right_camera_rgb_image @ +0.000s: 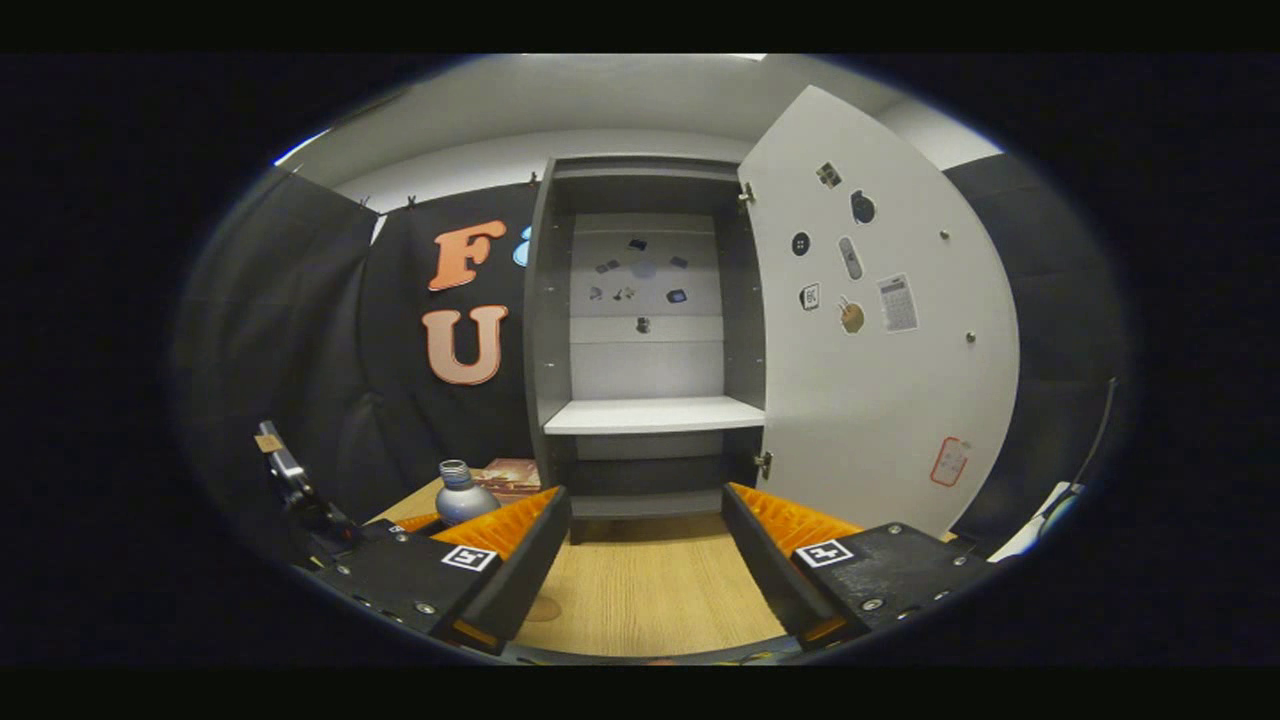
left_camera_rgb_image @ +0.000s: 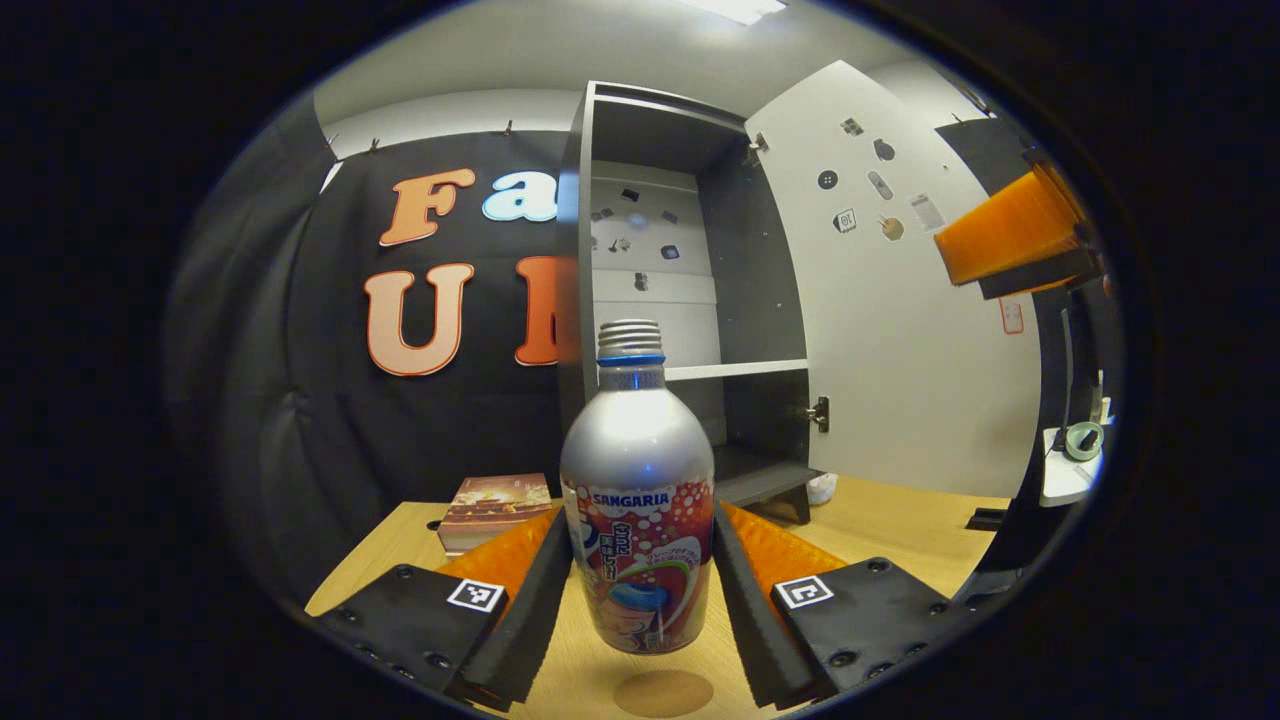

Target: Open the cabinet door with the right hand, grasp the bottle in the cabinet with the left hand and place it on the coaster, then close the cabinet door with the right hand.

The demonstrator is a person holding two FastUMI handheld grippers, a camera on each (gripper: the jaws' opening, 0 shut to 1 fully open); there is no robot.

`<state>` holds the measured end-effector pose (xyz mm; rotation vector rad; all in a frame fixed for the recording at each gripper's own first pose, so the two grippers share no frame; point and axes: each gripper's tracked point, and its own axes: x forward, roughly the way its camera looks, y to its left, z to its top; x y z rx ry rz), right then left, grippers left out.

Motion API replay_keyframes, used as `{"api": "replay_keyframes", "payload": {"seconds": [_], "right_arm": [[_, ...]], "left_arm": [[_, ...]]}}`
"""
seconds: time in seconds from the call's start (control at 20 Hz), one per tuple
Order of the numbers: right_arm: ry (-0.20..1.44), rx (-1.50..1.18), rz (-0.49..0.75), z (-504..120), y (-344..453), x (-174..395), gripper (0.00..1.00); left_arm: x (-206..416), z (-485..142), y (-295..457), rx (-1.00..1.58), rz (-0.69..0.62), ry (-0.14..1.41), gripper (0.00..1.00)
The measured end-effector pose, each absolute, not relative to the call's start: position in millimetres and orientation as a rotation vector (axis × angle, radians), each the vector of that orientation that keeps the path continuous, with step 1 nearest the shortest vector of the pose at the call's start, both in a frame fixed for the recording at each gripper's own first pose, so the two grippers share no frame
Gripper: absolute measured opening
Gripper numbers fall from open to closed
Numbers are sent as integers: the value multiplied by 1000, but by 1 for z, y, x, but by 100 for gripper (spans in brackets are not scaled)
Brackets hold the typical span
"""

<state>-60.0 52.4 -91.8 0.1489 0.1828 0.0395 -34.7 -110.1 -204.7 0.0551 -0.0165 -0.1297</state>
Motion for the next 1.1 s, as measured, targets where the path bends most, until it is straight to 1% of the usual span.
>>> {"api": "replay_keyframes", "payload": {"seconds": [0.05, 0.1, 0.2, 0.55, 0.9, 1.1], "right_arm": [[186, 151, 45, -95, 53, -60, 93], [197, 153, 49, -102, 52, -61, 93], [219, 158, 49, -112, 50, -64, 93], [284, 164, 43, -142, 48, -68, 93], [318, 146, 49, -151, 47, -68, 93], [334, 157, 49, -154, 47, -65, 93]], "left_arm": [[-36, -214, -108, 63, -116, -9, 84], [-36, -224, -108, 75, -104, -2, 83], [-37, -241, -109, 82, -91, 10, 83], [-45, -315, -118, 53, -79, 118, 83], [-41, -343, -115, 56, -70, 165, 83], [-44, -342, -114, 42, -54, 158, 84]]}}
